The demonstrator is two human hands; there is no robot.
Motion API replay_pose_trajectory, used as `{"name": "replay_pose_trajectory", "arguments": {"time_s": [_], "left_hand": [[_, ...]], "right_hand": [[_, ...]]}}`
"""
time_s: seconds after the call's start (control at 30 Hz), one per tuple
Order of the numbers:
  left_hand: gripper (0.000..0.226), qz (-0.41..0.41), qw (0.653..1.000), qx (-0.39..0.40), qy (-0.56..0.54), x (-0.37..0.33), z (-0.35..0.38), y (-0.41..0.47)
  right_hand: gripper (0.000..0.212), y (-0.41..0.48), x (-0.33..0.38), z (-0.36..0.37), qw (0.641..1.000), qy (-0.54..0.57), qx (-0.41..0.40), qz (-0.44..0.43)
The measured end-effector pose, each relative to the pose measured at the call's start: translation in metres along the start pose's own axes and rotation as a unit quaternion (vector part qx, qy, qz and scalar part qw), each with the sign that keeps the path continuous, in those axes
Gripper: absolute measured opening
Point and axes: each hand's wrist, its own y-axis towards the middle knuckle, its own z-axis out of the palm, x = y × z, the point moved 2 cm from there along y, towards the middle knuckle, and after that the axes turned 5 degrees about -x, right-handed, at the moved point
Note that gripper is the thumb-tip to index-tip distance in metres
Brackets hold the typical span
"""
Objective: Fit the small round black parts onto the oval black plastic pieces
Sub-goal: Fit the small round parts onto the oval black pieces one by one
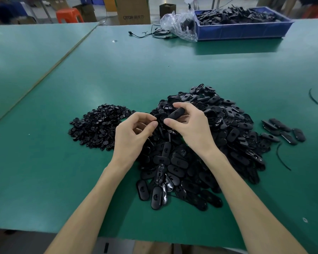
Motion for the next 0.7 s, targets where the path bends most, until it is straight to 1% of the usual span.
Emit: {"name": "replay_pose_trajectory", "arguments": {"time_s": [0.1, 0.23, 0.4, 0.53, 0.7], "left_hand": [[0.008, 0.001, 1.000, -0.001, -0.005, -0.001, 0.000, 0.000], [0.013, 0.012, 1.000, -0.012, -0.012, -0.003, 0.000, -0.001], [0.017, 0.031, 0.999, -0.020, -0.025, -0.004, -0.001, -0.002], [0.018, 0.035, 0.998, -0.022, -0.038, -0.004, -0.002, -0.003], [0.015, 0.033, 0.999, -0.013, -0.040, -0.004, -0.001, -0.004]], "right_hand": [[0.055, 0.001, 0.001, -0.001, 1.000, 0.003, -0.005, -0.016], [0.052, 0.000, 0.005, -0.001, 0.999, 0.012, -0.024, -0.046], [0.047, -0.004, 0.009, -0.001, 0.996, 0.046, -0.044, -0.065], [0.047, -0.008, 0.009, 0.005, 0.996, 0.064, -0.017, -0.067], [0.050, -0.012, 0.010, 0.011, 0.995, 0.056, 0.010, -0.085]]}}
